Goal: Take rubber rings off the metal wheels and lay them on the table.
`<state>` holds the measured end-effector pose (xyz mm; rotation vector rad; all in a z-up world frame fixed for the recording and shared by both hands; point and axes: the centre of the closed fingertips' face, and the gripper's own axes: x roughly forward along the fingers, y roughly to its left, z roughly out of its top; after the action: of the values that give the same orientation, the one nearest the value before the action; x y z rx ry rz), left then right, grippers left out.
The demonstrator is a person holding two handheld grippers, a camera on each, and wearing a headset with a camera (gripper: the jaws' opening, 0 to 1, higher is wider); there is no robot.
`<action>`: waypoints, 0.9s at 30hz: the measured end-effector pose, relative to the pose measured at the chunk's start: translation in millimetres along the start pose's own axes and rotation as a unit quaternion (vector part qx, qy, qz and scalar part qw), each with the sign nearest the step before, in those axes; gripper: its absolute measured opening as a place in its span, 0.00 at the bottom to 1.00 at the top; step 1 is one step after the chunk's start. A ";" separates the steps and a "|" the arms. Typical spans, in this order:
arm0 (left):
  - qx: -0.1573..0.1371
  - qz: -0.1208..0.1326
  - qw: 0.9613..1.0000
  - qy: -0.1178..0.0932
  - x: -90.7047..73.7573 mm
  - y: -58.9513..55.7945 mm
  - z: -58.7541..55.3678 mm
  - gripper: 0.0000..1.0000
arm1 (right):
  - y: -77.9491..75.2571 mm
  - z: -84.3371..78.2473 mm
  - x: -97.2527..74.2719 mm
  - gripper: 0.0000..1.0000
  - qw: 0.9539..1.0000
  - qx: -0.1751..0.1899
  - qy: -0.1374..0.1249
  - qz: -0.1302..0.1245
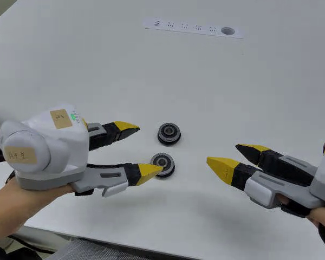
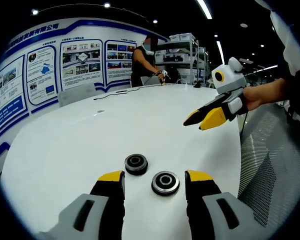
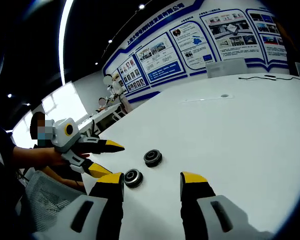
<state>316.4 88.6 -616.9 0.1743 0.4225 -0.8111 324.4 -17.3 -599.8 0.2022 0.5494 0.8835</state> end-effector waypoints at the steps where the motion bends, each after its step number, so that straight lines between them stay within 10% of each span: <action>1: 0.001 -0.002 1.000 0.004 1.8 0.0 -1.8 0.49 | 0.0 -1.5 0.3 0.46 1.000 0.004 0.003 0.001; 27: 0.033 -0.052 0.997 0.041 24.7 -15.9 -17.3 0.22 | -0.7 -12.7 4.9 0.44 1.000 0.012 0.024 0.004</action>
<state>314.7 66.7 -643.0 0.2488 0.4848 -0.9229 320.6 -14.7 -612.6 0.2057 0.6034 0.8921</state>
